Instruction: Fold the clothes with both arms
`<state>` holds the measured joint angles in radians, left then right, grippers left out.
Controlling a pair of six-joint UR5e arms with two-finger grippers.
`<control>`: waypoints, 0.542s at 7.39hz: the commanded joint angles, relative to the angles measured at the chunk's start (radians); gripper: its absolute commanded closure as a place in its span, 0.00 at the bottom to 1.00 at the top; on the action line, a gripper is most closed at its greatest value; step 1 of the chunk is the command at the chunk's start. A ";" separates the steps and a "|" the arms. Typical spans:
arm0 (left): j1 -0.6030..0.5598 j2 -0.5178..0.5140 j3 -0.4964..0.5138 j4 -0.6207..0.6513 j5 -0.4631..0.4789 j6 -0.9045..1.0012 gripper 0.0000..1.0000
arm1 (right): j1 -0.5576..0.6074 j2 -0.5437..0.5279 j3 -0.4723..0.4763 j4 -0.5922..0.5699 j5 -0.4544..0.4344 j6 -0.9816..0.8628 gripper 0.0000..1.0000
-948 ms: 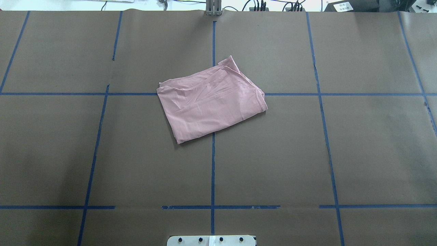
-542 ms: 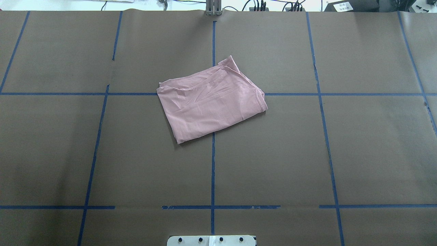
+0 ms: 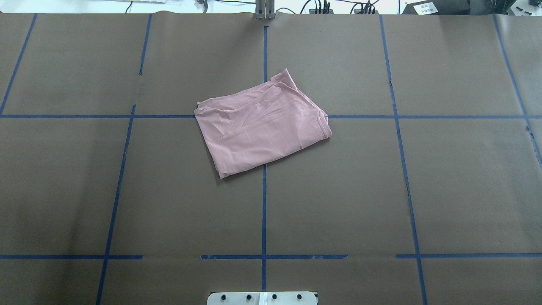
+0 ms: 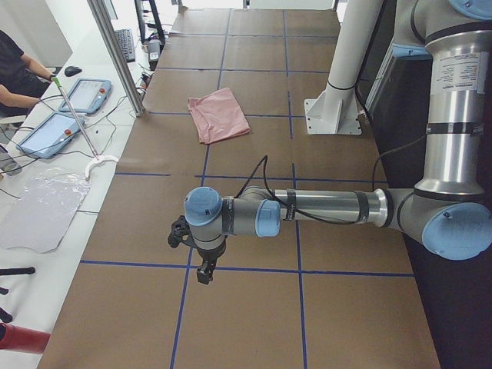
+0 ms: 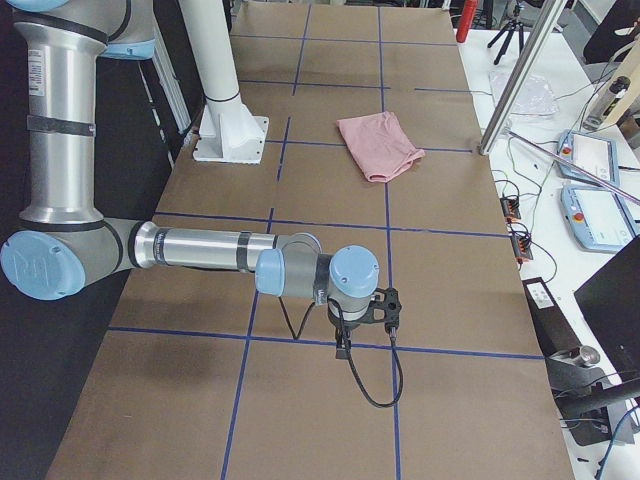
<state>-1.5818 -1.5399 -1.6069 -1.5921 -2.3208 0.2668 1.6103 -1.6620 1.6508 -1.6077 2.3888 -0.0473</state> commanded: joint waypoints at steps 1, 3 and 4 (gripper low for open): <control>0.000 -0.003 -0.001 0.000 0.000 -0.042 0.00 | 0.003 0.004 0.000 0.002 -0.003 -0.008 0.00; 0.002 -0.005 -0.002 -0.005 -0.002 -0.226 0.00 | 0.003 0.005 0.000 0.000 -0.003 -0.008 0.00; 0.002 -0.005 -0.001 -0.005 -0.002 -0.228 0.00 | 0.003 0.004 0.000 0.000 -0.003 -0.006 0.00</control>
<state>-1.5803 -1.5442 -1.6086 -1.5960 -2.3223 0.0750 1.6137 -1.6579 1.6509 -1.6075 2.3855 -0.0548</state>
